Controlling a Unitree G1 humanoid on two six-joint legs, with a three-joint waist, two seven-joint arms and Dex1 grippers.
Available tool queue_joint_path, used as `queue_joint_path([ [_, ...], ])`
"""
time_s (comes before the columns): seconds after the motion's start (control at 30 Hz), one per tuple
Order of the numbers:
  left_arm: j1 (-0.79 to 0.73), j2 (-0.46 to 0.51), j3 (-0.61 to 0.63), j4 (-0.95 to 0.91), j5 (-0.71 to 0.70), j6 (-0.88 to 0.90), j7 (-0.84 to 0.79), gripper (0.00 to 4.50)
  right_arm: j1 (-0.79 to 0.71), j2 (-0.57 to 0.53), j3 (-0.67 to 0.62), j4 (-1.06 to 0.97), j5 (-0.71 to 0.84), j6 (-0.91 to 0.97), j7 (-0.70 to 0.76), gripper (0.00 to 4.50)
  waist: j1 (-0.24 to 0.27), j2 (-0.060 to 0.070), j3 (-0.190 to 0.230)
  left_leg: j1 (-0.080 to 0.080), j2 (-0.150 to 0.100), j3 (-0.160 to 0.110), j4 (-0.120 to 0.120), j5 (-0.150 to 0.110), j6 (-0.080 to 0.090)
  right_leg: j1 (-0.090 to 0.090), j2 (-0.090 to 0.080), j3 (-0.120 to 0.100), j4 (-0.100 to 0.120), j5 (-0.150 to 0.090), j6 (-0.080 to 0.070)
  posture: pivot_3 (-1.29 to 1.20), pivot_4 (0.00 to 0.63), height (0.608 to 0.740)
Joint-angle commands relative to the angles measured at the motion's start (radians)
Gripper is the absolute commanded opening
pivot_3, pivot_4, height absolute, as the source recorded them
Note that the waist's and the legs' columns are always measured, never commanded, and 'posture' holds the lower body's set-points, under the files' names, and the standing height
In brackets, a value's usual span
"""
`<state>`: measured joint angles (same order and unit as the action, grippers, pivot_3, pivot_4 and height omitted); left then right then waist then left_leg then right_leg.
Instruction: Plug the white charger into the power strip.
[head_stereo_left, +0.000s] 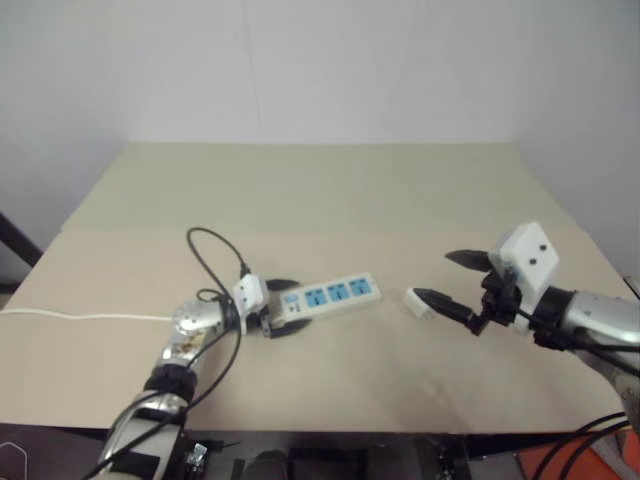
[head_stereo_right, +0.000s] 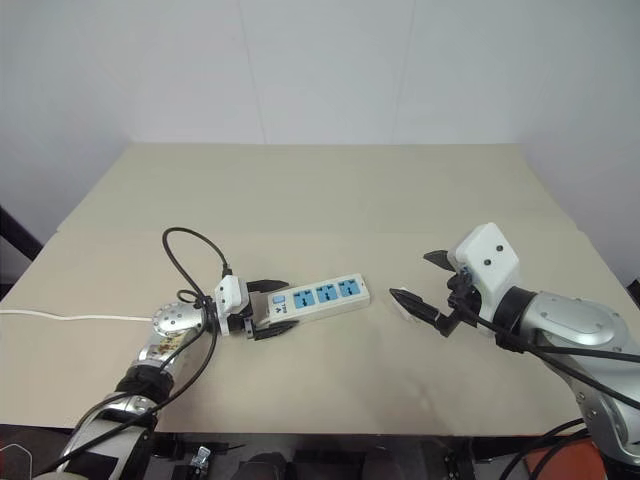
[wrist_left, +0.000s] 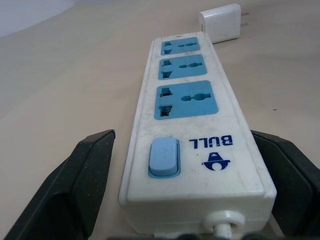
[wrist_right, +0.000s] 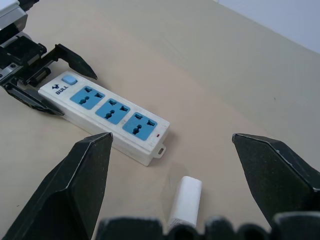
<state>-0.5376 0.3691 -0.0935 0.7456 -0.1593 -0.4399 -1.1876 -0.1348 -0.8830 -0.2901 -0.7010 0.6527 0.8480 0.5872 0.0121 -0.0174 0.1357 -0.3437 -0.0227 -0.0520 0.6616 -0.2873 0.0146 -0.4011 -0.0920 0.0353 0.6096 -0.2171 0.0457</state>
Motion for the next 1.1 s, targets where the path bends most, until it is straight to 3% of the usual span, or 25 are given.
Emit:
queue_joint_path([
  [0.03,0.020,0.001,-0.031,0.048,-0.007,0.024,-0.115,3.84,-0.020,-0.004,-0.032,-0.025,0.018,0.005,-0.010,4.50,-0.003,0.001,-0.001,0.000,0.000,0.000,0.000,0.000,0.000,0.000,0.000,0.000,0.000,0.000,0.000,0.00,0.150,0.740],
  [0.1,0.018,-0.005,-0.027,0.051,-0.020,0.027,-0.148,3.31,-0.022,-0.004,-0.033,-0.026,0.019,0.007,-0.011,4.50,-0.005,0.002,-0.002,0.000,0.000,0.000,0.000,0.000,0.000,0.000,0.000,0.000,0.000,0.000,0.000,0.00,0.150,0.740],
  [0.23,0.009,-0.012,-0.027,0.031,-0.034,0.037,-0.187,3.32,-0.022,-0.015,-0.034,-0.021,0.014,0.010,-0.004,4.50,-0.007,0.002,-0.001,-0.001,0.000,0.000,0.000,0.000,0.000,0.000,0.000,0.000,-0.001,0.000,0.000,0.00,0.150,0.740],
  [0.4,0.041,0.040,-0.027,-0.136,-0.091,0.074,-0.286,3.32,-0.072,-0.047,0.007,0.022,0.014,0.011,0.040,4.50,-0.011,0.002,-0.001,-0.001,0.000,0.000,0.000,0.000,0.000,-0.001,0.000,0.000,-0.001,0.000,0.000,0.00,0.150,0.740],
  [0.53,0.092,0.093,-0.032,-0.227,-0.117,0.088,-0.356,3.32,-0.171,-0.055,0.105,0.091,-0.009,0.060,0.038,4.50,-0.024,0.000,0.000,-0.003,0.001,0.000,0.000,0.000,0.000,-0.003,0.001,0.000,0.000,0.000,0.000,0.00,0.150,0.740],
  [0.6,0.101,0.097,-0.037,-0.221,-0.105,0.077,-0.355,3.32,-0.253,-0.060,0.160,0.139,-0.010,0.141,0.020,4.50,-0.028,0.000,0.000,-0.002,0.001,-0.001,0.000,0.000,0.000,-0.003,0.000,0.000,0.000,0.000,0.000,0.00,0.150,0.740],
  [0.77,0.097,0.073,-0.046,-0.188,-0.082,0.055,-0.311,3.32,-0.650,0.016,0.299,0.373,-0.001,0.590,-0.076,4.50,-0.028,0.001,0.000,-0.002,0.002,-0.002,0.000,0.000,0.000,-0.004,0.001,0.002,0.000,0.001,-0.001,0.00,0.150,0.740],
  [0.83,0.104,0.063,-0.051,-0.200,-0.081,0.061,-0.299,3.32,-0.841,0.031,0.425,0.561,0.015,0.730,-0.066,4.50,-0.027,0.002,0.000,-0.003,0.002,-0.003,0.000,0.000,0.000,-0.005,0.001,0.001,0.000,0.001,-0.002,0.00,0.150,0.740],
  [0.97,0.119,0.057,-0.054,-0.216,-0.076,0.072,-0.277,3.32,-1.072,0.029,0.703,0.848,0.083,0.766,-0.007,4.50,-0.016,0.002,0.000,-0.006,0.002,-0.003,0.000,0.000,0.000,-0.009,0.000,0.000,0.000,0.001,-0.002,0.00,0.150,0.740],
  [1.1,0.132,0.058,-0.057,-0.238,-0.078,0.080,-0.270,3.32,-1.171,0.066,0.890,1.002,0.054,0.766,0.026,4.50,-0.014,0.003,0.000,-0.011,0.000,-0.003,0.000,0.000,0.000,-0.016,-0.002,0.000,0.001,0.001,-0.002,0.00,0.150,0.740],
])
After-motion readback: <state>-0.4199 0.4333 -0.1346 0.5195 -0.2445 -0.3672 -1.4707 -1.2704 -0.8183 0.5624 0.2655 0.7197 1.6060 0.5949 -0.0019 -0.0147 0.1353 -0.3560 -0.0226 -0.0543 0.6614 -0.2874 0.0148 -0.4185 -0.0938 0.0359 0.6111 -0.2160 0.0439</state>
